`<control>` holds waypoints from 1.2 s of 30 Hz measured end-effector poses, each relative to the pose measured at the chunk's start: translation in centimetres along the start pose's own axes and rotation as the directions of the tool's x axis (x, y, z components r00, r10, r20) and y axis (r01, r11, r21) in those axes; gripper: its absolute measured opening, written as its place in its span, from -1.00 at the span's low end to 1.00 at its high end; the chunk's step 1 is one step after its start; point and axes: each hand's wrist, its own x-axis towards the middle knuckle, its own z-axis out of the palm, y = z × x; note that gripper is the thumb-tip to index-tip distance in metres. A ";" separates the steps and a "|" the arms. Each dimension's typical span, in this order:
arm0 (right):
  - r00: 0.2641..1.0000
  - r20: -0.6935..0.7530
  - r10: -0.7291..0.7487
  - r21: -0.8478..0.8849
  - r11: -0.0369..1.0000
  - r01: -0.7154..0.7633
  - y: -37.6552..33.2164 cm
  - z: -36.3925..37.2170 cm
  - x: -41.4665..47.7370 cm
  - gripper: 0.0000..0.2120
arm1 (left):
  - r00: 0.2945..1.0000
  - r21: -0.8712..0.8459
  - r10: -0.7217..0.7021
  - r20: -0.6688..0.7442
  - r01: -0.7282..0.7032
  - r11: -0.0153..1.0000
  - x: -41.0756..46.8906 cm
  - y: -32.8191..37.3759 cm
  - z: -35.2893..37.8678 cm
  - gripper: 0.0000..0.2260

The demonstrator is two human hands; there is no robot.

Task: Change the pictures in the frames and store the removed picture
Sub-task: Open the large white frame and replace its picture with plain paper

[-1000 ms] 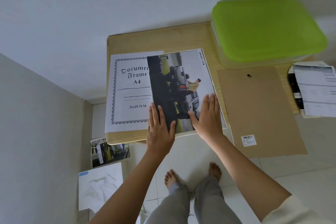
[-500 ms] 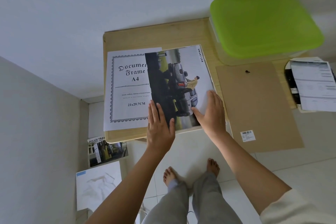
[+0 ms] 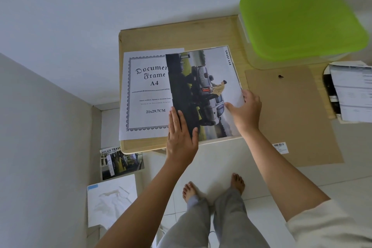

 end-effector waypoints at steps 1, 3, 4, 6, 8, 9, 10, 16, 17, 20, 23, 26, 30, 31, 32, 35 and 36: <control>1.000 -0.006 0.018 0.067 0.998 -0.017 0.1 -0.1 0.2 -0.43 | 1.000 -0.001 -0.001 -0.002 0.001 1.000 0.0 0.0 0.0 -0.36; 0.999 -0.020 0.041 0.156 0.987 -0.038 0.4 -0.3 0.5 -0.51 | 1.000 -0.005 -0.003 -0.002 0.003 1.000 0.0 0.0 -0.1 -0.36; 0.998 -0.029 0.049 0.187 0.981 -0.043 0.6 -0.5 0.7 -0.56 | 1.000 -0.005 -0.006 0.002 0.006 1.000 0.0 0.0 -0.2 -0.36; 0.997 -0.041 0.070 0.250 0.967 -0.058 0.9 -0.8 1.0 -0.67 | 1.000 -0.007 -0.010 0.007 0.010 1.000 -0.1 0.1 -0.3 -0.36; 0.994 -0.034 0.101 0.310 0.947 -0.086 1.1 -1.0 1.2 -0.73 | 1.000 -0.012 -0.008 0.006 0.008 1.000 -0.1 0.1 -0.3 -0.36; 0.993 -0.028 0.113 0.334 0.937 -0.097 1.2 -1.0 1.4 -0.76 | 1.000 -0.010 -0.007 0.006 0.007 1.000 -0.1 0.1 -0.3 -0.36; 0.993 -0.024 0.120 0.353 0.930 -0.104 1.2 -1.0 1.5 -0.78 | 1.000 -0.008 -0.007 0.004 0.007 1.000 -0.1 0.0 -0.3 -0.37; 0.996 -0.018 0.090 0.360 0.930 -0.077 1.1 -1.3 1.7 -0.84 | 1.000 -0.007 -0.002 0.005 0.002 1.000 0.0 0.1 -0.4 -0.36; 0.997 -0.027 0.077 0.353 0.934 -0.062 1.0 -1.3 1.6 -0.84 | 1.000 -0.007 -0.002 0.001 0.002 1.000 0.0 0.1 -0.4 -0.36; 0.997 -0.070 0.018 0.308 0.951 0.004 0.9 -1.5 1.1 -0.85 | 1.000 -0.006 -0.012 -0.004 0.012 1.000 -0.1 0.2 -0.5 -0.37; 0.992 -0.115 -0.060 0.267 0.960 0.089 0.7 -1.6 0.4 -0.83 | 1.000 -0.013 -0.010 0.003 0.010 1.000 -0.2 0.2 -0.4 -0.37; 0.981 -0.137 -0.139 0.245 0.955 0.169 0.8 -1.8 -0.1 -0.80 | 1.000 -0.020 -0.015 0.007 0.015 1.000 -0.1 0.3 -0.4 -0.37; 0.935 -0.146 -0.324 0.077 0.938 0.337 1.8 -1.8 -0.4 -0.73 | 1.000 -0.023 -0.023 0.012 0.023 0.999 -0.1 0.4 -0.4 -0.36; 0.922 -0.143 -0.359 0.041 0.929 0.368 2.1 -1.7 -0.6 -0.72 | 1.000 -0.023 -0.024 0.015 0.024 0.999 -0.2 0.5 -0.5 -0.36; 0.913 -0.138 -0.385 0.010 0.921 0.389 2.3 -1.7 -0.7 -0.71 | 1.000 -0.022 -0.024 0.017 0.024 0.999 -0.2 0.5 -0.5 -0.36; 0.907 -0.114 -0.404 -0.009 0.914 0.406 2.2 -1.8 -1.0 -0.69 | 0.999 -0.023 -0.026 0.018 0.027 0.999 -0.2 0.5 -0.5 -0.36; 0.915 -0.101 -0.389 0.017 0.919 0.393 2.0 -1.9 -1.1 -0.68 | 0.999 -0.025 -0.028 0.019 0.029 0.999 -0.2 0.5 -0.5 -0.35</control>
